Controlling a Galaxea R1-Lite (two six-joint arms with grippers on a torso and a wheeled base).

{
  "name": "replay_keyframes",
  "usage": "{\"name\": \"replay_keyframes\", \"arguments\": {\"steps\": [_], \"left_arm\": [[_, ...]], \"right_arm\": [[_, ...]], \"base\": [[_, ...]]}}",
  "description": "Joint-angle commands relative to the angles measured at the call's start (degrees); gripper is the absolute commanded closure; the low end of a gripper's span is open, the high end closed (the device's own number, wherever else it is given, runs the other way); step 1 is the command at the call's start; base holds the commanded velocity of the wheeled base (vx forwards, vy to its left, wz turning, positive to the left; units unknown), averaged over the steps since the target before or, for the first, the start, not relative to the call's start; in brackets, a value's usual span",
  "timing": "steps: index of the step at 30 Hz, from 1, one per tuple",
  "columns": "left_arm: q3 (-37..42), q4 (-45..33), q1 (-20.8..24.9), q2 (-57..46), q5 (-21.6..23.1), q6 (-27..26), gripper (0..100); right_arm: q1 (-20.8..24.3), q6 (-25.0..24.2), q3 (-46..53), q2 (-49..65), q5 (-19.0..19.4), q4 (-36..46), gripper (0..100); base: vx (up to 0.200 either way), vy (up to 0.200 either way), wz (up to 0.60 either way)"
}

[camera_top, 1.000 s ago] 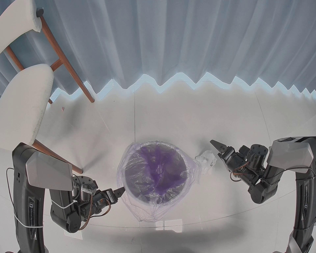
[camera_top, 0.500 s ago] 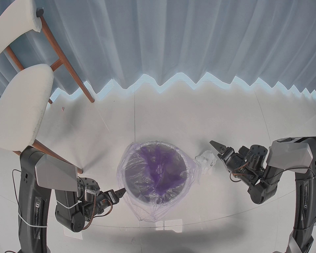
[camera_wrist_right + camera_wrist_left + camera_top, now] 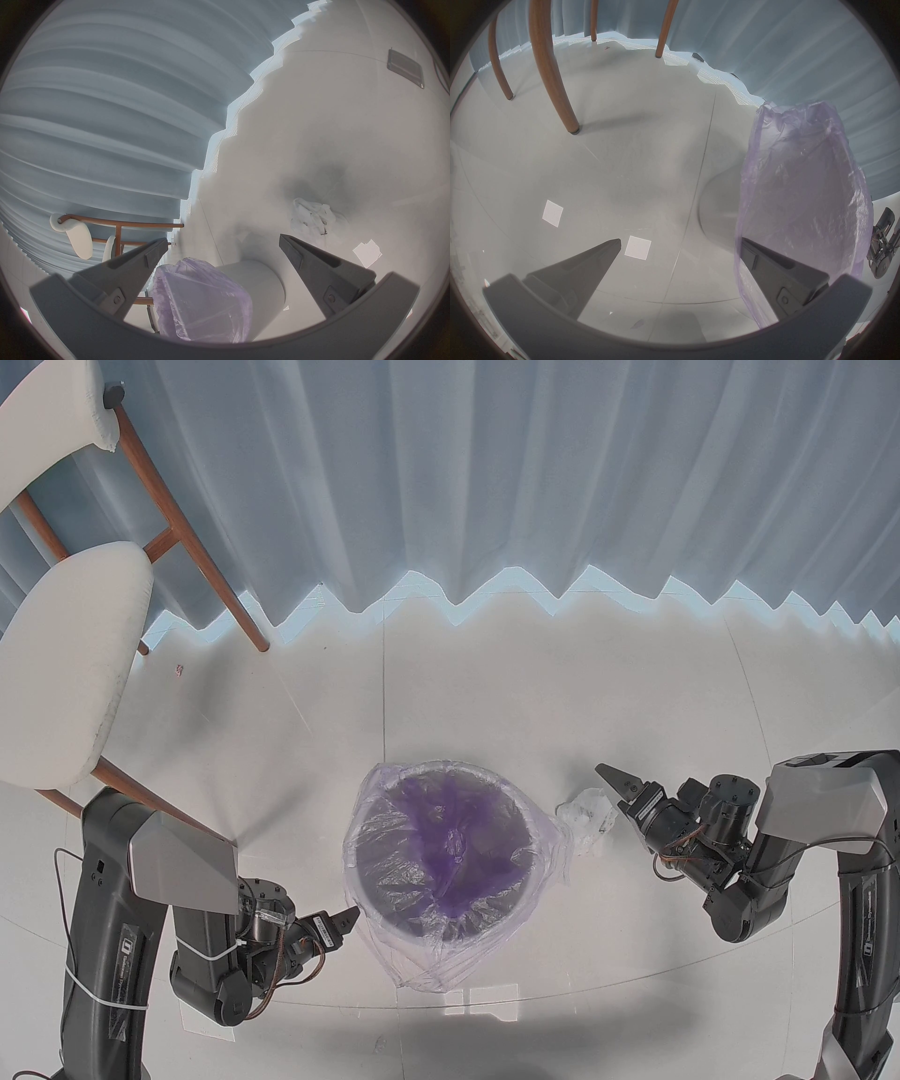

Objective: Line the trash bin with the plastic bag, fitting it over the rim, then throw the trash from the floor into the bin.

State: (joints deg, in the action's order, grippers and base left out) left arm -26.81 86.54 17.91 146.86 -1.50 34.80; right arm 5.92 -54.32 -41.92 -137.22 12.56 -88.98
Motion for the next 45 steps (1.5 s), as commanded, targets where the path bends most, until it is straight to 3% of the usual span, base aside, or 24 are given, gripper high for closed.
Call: {"name": "replay_keyframes", "arguments": {"steps": [1, 11, 22, 28, 37, 42, 45], "left_arm": [[-0.18, -0.06, -0.07, 0.97, -0.26, 0.0, 0], [-1.05, -0.14, -0.42, 1.68, -0.7, 0.09, 0], [-3.43, -0.41, -0.77, 1.94, -7.99, -0.35, 0], [-3.69, -0.58, -0.77, 2.03, -9.4, -0.44, 0], [-5.54, -9.11, -0.59, 0.53, -13.88, -0.44, 0], [-5.01, -7.7, 0.02, 0.71, -13.71, -0.35, 0], [-3.6, -2.87, 0.64, 1.24, -13.35, -0.35, 0]], "right_arm": [[-0.04, 0.0, 0.0, -0.42, 0.01, -1.02, 0], [-0.12, 0.09, -0.97, -1.56, 0.01, -1.02, 0], [-0.12, 0.09, -1.23, -2.09, 0.01, -1.02, 0], [-0.12, 0.18, -1.23, -2.09, 0.01, -1.02, 0], [-0.12, 0.27, -1.23, -2.09, 0.01, -1.02, 0], [-0.12, 0.27, -1.23, -2.18, 0.01, -1.02, 0], [-0.12, 0.44, -1.32, -2.44, 0.01, -1.02, 0]], "base": [[0.0, 0.0, 0.0], [0.0, 0.0, 0.0], [0.0, 0.0, 0.0], [0.0, 0.0, 0.0], [0.0, 0.0, 0.0], [0.0, 0.0, 0.0], [0.0, 0.0, 0.0]]}}
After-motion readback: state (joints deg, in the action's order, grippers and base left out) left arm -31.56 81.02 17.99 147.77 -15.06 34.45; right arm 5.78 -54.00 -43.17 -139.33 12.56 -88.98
